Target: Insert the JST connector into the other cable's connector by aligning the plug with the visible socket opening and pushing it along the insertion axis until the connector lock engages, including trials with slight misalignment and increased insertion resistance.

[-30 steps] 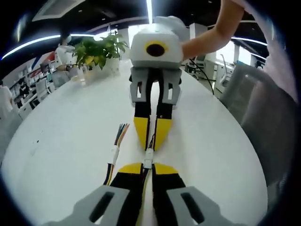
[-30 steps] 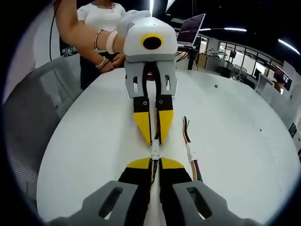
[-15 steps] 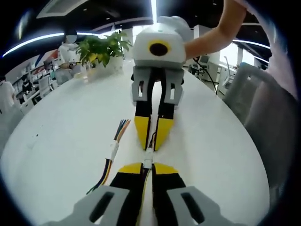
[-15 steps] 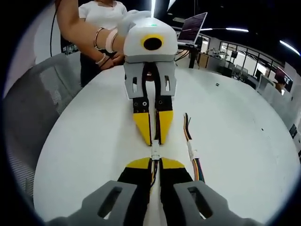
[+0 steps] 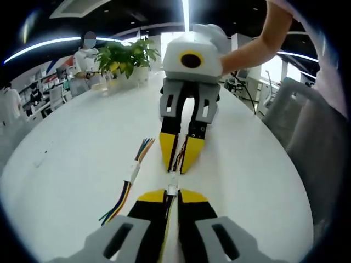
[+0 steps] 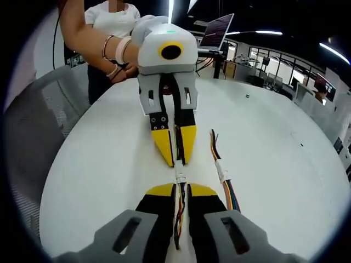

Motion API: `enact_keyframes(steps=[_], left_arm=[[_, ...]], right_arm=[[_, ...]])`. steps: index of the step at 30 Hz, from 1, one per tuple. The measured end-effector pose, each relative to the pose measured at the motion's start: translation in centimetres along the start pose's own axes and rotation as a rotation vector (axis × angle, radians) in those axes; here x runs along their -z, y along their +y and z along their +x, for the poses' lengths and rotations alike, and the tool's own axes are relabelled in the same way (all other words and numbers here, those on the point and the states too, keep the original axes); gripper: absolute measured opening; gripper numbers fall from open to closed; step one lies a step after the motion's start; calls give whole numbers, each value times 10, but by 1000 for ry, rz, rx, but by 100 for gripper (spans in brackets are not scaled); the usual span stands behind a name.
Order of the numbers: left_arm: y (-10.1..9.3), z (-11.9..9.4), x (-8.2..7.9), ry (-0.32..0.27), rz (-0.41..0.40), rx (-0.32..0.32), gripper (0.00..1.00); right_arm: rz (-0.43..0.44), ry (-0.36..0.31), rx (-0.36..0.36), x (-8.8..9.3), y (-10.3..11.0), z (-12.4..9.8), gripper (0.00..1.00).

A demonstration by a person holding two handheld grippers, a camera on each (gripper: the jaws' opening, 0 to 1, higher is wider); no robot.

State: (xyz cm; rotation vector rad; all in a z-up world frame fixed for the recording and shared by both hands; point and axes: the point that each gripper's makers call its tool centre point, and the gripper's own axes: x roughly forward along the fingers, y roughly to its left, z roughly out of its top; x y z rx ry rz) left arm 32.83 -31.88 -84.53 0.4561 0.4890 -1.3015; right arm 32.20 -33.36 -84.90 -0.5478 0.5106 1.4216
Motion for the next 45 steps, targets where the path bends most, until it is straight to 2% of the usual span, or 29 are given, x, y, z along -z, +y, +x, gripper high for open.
enact_keyframes(steps=[4, 7, 9, 11, 15, 18, 20, 23, 26, 30, 32, 37, 43, 45], left_arm=[[0, -2, 0, 1, -2, -11, 5], [0, -4, -5, -14, -29, -23, 6], [0, -6, -8, -24, -56, -30, 14], [3, -8, -10, -24, -68, -56, 19], [2, -15, -18, -47, -99, -79, 21], [0, -19, -16, -24, -72, -93, 27], [-1, -21, -16, -19, -82, -99, 30], [2, -26, -19, -31, -109, -140, 38], [1, -32, -20, -30, -125, -165, 48], [1, -36, -14, -1, -126, -200, 64], [-2, -40, -10, 15, -152, -216, 69], [-8, -47, -6, 11, -206, -246, 80], [-17, -61, -9, -9, -242, -278, 85], [-19, -67, -10, -16, -251, -295, 89]], right_arm=[[21, -26, 28, -5, -1, -6, 10], [54, -37, 73, -8, -4, -11, 15], [98, -31, 101, -9, -6, -15, 22], [116, -34, 120, -10, -7, -17, 28], [170, -30, 152, -8, -6, -24, 31], [195, -21, 163, -5, -4, -28, 35], [197, -9, 174, -3, -2, -30, 35], [263, -47, 208, -5, 2, -38, 40], [289, -46, 230, -2, 9, -45, 46], [335, -47, 247, 4, 17, -50, 49], [356, -48, 253, 6, 20, -52, 52], [393, -44, 291, 9, 29, -61, 63], [426, -59, 315, 5, 38, -74, 69], [435, -64, 318, 3, 41, -77, 71]])
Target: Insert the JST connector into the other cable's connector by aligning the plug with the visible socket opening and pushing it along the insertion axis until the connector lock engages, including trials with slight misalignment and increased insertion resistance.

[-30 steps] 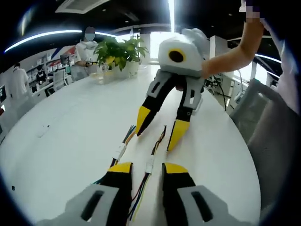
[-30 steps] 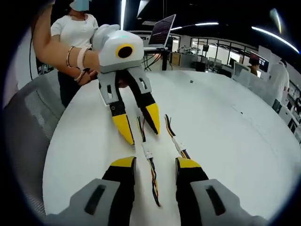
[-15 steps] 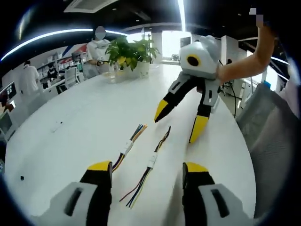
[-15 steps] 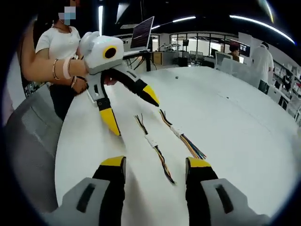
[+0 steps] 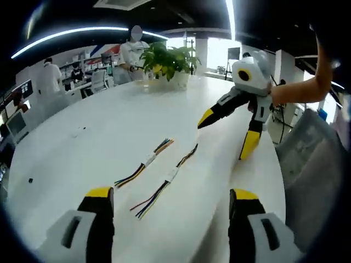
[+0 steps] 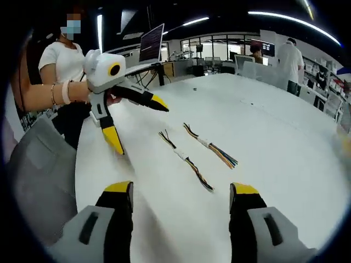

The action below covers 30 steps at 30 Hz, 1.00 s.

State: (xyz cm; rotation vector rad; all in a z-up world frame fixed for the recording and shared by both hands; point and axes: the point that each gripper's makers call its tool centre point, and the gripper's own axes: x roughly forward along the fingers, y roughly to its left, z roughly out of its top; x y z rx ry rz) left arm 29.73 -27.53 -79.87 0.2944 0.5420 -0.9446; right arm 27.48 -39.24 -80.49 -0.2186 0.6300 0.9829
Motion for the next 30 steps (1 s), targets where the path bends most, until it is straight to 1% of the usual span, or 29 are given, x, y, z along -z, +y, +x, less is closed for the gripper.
enact_keyframes(steps=[2, 3, 8, 10, 12, 16, 18, 21, 23, 24, 25, 28, 29, 30], left_arm=[[3, -6, 0, 2, 6, -40, 96], [3, -9, 1, 4, 3, -47, 98], [-2, -25, 1, -5, -10, -66, 98], [-5, -32, 3, -11, -22, -79, 98], [-9, -39, 6, -14, -62, -88, 99], [-16, -54, 14, -23, -83, -108, 99], [-18, -62, 19, -24, -111, -121, 99], [-19, -70, 22, -29, -127, -140, 99], [-20, -75, 28, -21, -128, -160, 99], [-18, -78, 33, 2, -138, -186, 99], [-17, -80, 36, 9, -137, -195, 99], [-15, -87, 36, -15, -168, -232, 99], [-16, -89, 32, -43, -184, -242, 99], [-17, -91, 30, -54, -190, -244, 99]], right_arm=[[4, -1, 6, 0, 3, -4, 72], [5, -2, 7, 0, 4, -7, 72], [21, -3, 25, 1, 10, -18, 74], [35, 4, 48, 3, 10, -24, 77], [50, -2, 60, 4, 11, -31, 78], [56, -10, 82, 3, 16, -47, 79], [57, -12, 89, 3, 18, -53, 79], [64, -14, 103, 6, 19, -58, 79], [70, -22, 113, 6, 21, -62, 78], [78, -27, 117, 5, 21, -63, 77], [85, -36, 120, 5, 22, -64, 77], [94, -45, 130, 5, 25, -66, 77], [98, -45, 135, 7, 26, -67, 76], [99, -46, 137, 7, 27, -68, 76]])
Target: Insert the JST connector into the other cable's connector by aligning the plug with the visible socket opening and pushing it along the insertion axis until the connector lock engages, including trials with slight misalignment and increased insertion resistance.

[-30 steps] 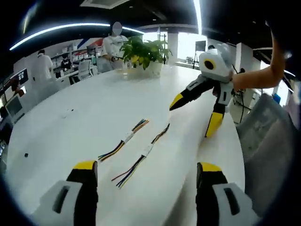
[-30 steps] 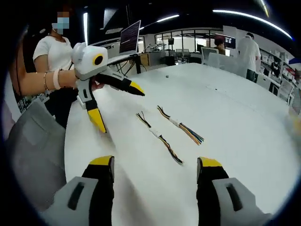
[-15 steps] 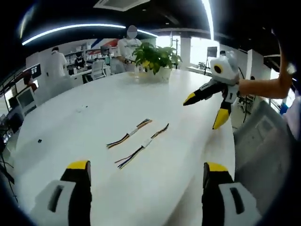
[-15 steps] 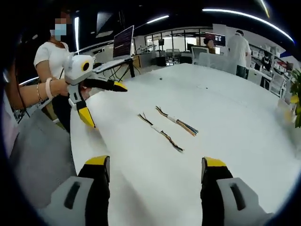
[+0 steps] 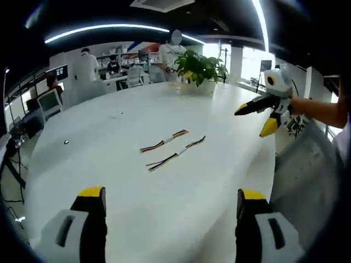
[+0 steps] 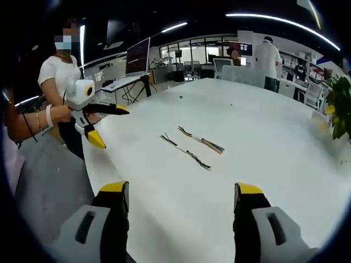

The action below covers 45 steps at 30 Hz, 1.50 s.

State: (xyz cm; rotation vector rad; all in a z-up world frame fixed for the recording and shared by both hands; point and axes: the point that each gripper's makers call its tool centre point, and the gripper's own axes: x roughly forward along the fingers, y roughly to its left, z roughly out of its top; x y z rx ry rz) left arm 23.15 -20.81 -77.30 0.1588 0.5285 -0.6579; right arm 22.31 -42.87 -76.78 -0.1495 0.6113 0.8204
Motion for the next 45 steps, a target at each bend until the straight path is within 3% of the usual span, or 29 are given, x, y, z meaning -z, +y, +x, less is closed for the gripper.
enact_keyframes(steps=[4, 7, 10, 18, 23, 31, 32, 33, 35, 37, 40, 45], left_arm=[[-2, -6, -3, -34, -10, -26, 98], [3, -9, 2, -15, 43, -80, 96], [-3, -11, -1, -43, -7, -64, 98], [-17, -9, -10, -61, -20, -36, 99], [-28, -4, -2, -36, -7, 5, 99], [-46, 9, -8, -34, 54, 38, 99], [-48, 10, -10, -42, 50, 44, 99], [-50, 14, -19, -105, 19, 36, 99], [-54, 16, -12, -44, 26, 59, 99], [-52, 14, -12, -51, 82, 34, 99], [-49, 10, -12, -53, 48, 30, 99], [-30, 7, -17, -85, 30, -41, 99]], right_arm=[[7, -15, 0, 1, 5, -3, 75], [-23, -14, 10, 4, 6, -4, 74], [-19, -18, 19, 5, 7, -8, 76], [9, -37, 50, 7, 10, -13, 79], [-35, -18, 49, 11, 15, -10, 79], [-16, -26, 26, 10, 19, -1, 79], [-15, -25, 26, 10, 19, -1, 79], [-8, -26, 27, 11, 18, -2, 80], [0, -33, 30, 10, 18, -3, 80], [-12, -38, 38, 8, 19, -4, 79], [-21, -39, 42, 7, 19, -4, 79], [-49, -27, 55, 10, 17, -3, 79]])
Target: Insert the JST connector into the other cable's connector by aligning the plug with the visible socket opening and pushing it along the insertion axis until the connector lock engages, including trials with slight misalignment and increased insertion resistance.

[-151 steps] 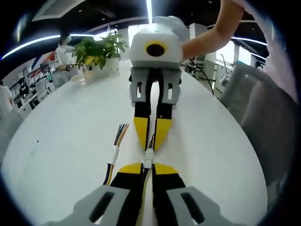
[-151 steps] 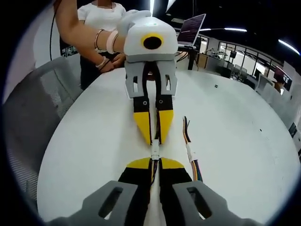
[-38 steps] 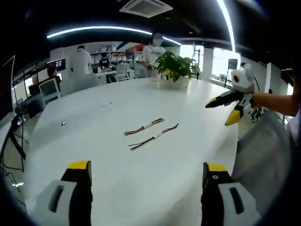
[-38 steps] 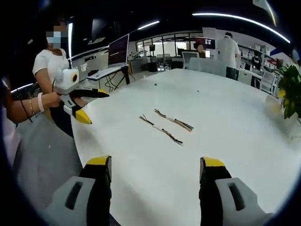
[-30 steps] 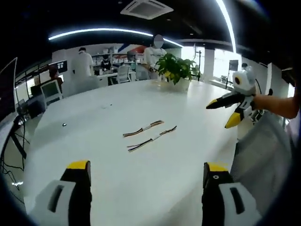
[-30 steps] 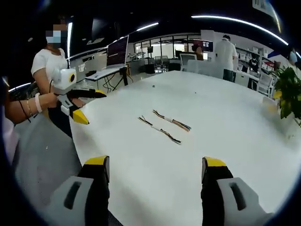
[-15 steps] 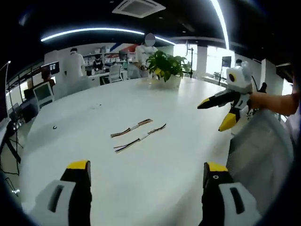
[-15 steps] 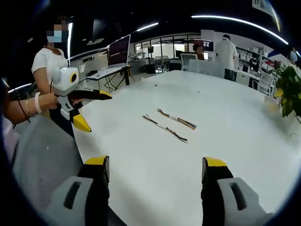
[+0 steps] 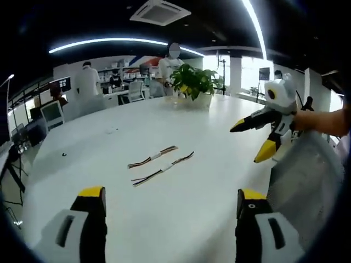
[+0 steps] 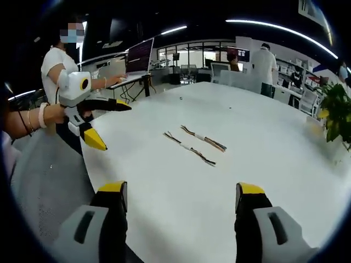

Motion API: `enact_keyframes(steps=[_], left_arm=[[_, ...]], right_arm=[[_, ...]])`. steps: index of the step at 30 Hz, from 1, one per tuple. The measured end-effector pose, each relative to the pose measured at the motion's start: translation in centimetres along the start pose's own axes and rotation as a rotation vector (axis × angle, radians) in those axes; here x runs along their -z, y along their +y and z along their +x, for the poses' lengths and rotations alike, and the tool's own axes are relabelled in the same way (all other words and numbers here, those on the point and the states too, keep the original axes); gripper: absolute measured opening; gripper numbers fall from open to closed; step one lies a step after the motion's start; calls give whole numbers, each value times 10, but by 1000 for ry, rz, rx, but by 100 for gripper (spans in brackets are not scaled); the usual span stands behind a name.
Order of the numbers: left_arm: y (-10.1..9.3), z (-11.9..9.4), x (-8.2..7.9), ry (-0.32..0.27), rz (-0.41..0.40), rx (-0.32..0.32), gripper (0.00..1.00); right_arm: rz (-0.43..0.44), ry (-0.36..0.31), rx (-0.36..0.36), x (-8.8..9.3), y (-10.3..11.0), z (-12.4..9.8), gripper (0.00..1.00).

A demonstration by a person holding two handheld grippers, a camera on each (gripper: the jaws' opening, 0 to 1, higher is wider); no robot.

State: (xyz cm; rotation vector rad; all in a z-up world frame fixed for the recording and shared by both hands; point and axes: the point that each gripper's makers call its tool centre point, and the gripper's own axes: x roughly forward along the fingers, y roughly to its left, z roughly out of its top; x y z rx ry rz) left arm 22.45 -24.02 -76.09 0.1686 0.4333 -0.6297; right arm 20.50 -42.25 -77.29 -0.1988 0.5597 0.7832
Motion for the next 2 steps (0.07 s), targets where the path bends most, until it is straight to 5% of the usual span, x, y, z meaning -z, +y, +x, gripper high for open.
enact_keyframes(steps=[2], left_arm=[[3, -1, 1, 3, -1, -13, 99]], right_arm=[[-5, -2, 3, -1, 0, 0, 79]])
